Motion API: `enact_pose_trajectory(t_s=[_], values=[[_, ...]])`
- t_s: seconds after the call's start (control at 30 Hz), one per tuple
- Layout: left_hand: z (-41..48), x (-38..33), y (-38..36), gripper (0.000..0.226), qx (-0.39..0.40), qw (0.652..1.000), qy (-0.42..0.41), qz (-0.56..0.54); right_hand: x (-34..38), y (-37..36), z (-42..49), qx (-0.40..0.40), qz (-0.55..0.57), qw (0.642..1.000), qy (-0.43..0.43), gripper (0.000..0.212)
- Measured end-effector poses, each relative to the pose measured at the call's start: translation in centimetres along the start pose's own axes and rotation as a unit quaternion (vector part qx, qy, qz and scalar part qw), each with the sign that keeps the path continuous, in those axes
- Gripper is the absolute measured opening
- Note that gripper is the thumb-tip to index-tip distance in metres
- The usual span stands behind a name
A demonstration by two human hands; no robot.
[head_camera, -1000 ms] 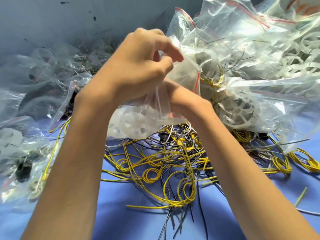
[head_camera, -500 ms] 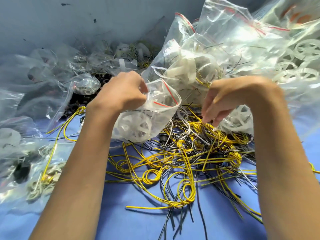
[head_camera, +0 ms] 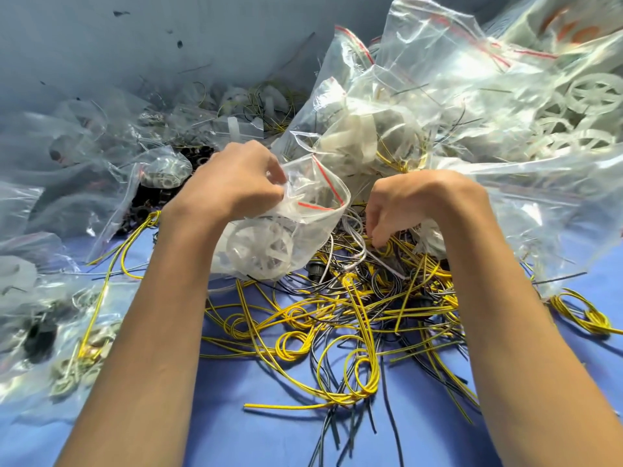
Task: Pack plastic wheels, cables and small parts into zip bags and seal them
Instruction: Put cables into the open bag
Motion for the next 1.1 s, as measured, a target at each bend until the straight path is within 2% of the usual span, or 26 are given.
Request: enact_pose_trajectory(t_s=[0.1,0.3,0.4,0.5,0.63,0.7,0.8,0.83,0.9,1.0,1.03,1.1], values=[[0.0,-0.1,0.4,0.031,-0.003,1.0,-0.006,0.002,-0.5,0.8,-0.2,-0.013,-0.002,1.0,-0.019,0.028],[0.0,-0.8,1.2,0.03,-0.011,1.0,-0.027,-0.008,-1.1,0.6,-0.7,0.012,-0.024,0.998,-0.059,0.059],[0.0,-0.9,1.4,0.029,-0.013,0.999,-0.035,-0.006,-0.1,0.0,0.1,0.001,-0.018,0.999,-0.044,0.052],[-0.2,-1.1,1.3,0.028,-0.006,0.999,-0.039,-0.004,0.1,0.4,0.0,-0.026,0.007,1.0,-0.014,0.031],[0.1,-1.2,1.6,0.03,-0.021,0.999,-0.042,-0.005,-0.5,3.6,-1.2,-0.125,0.13,0.983,0.039,0.041],[0.2,-1.6,2.5,0.032,-0.058,0.997,-0.053,-0.015,-0.1,5.5,-2.0,-0.171,0.206,0.961,0.067,0.045],[-0.1,-3.2,4.3,0.029,-0.114,0.984,-0.093,-0.1,1.0,6.9,-2.9,-0.205,0.303,0.927,0.086,0.028],[-0.4,-3.9,4.7,0.027,-0.108,0.978,-0.11,-0.139,1.5,7.0,-3.0,-0.204,0.344,0.912,0.093,0.021],[-0.9,-4.9,4.5,0.019,-0.065,0.971,-0.135,-0.184,2.3,7.3,-3.1,-0.203,0.462,0.858,0.101,0.015],[-1.2,-5.2,3.6,0.015,-0.023,0.976,-0.141,-0.162,1.9,8.5,-3.6,-0.239,0.588,0.764,0.115,0.021],[-1.1,-5.0,3.4,0.018,-0.023,0.979,-0.138,-0.147,1.7,8.8,-3.7,-0.244,0.608,0.746,0.123,0.022],[-1.0,-4.8,2.9,0.022,-0.019,0.983,-0.134,-0.121,1.3,9.2,-3.9,-0.247,0.617,0.735,0.132,0.021]])
Point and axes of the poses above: each hand's wrist, its own z-axis towards the middle knuckle, its own y-axis out of the back of the hand, x = y × z, the point moved 7 cm from there along z, towards the middle knuckle, and after that the axes turned 12 degrees about -x, right-handed, at the moved point
